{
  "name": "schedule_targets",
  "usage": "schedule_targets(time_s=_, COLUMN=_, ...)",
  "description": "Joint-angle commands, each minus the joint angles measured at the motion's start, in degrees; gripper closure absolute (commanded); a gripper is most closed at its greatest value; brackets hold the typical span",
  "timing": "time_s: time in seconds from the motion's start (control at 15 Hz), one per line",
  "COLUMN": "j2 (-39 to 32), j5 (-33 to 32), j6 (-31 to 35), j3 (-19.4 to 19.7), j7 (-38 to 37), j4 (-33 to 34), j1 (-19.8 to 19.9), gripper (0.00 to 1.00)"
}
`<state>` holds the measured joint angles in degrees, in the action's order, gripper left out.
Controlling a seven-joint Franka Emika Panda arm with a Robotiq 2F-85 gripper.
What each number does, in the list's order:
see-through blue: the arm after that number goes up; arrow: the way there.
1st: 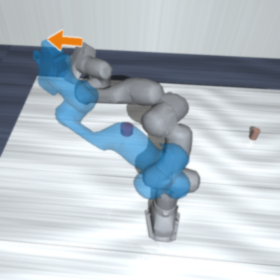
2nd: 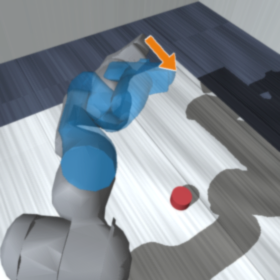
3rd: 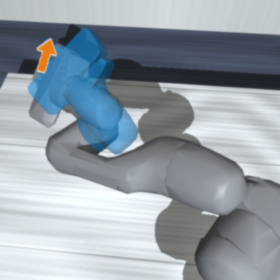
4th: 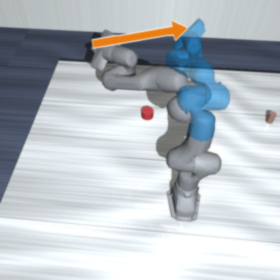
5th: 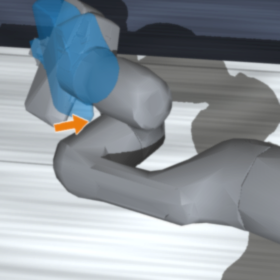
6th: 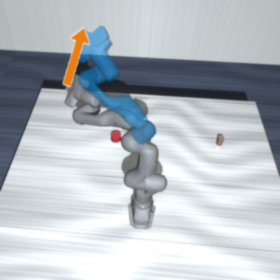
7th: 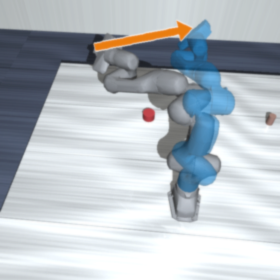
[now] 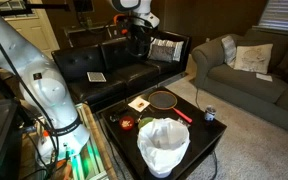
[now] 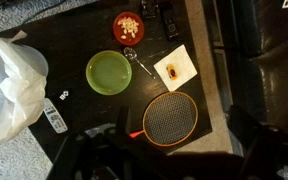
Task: Pour the contents from the red bowl onto the yellow plate.
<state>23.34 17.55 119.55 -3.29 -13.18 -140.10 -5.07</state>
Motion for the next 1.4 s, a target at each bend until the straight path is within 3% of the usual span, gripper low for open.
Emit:
schedule_targets(time_s=0.0, j2=0.01, j5=0.18, j6=-0.19, j3=-0.46, j7=0.16, j4=0.10, j1=0.54, gripper=0.00)
schedule_targets(time_s=0.4, j2=0.00, j5=0.18, j6=-0.19, j3=-0.46, j7=0.16, j4=0.10, j1=0.54, gripper=0.00)
schedule_targets(time_s=0.87, j2=-21.52, j5=14.68, j6=6.22, j3=-2.20, j7=18.35, j4=1.83, j1=-7.14, gripper=0.00)
schedule_targets(time_s=1.07, j2=-32.92, j5=17.27, j6=6.92, j3=-5.50, j7=26.15, j4=5.28, j1=-7.94, gripper=0.00)
schedule_targets(time_s=1.2, j2=-40.26, j5=15.12, j6=6.87, j3=-7.74, j7=28.17, j4=9.02, j1=-7.64, gripper=0.00)
schedule_targets(time_s=1.27, j2=-32.52, j5=14.98, j6=6.94, j3=-7.61, j7=25.26, j4=3.60, j1=-6.59, gripper=0.00)
schedule_targets(time_s=1.33, j2=-35.87, j5=14.87, j6=7.27, j3=-8.46, j7=26.17, j4=5.15, j1=-6.52, gripper=0.00)
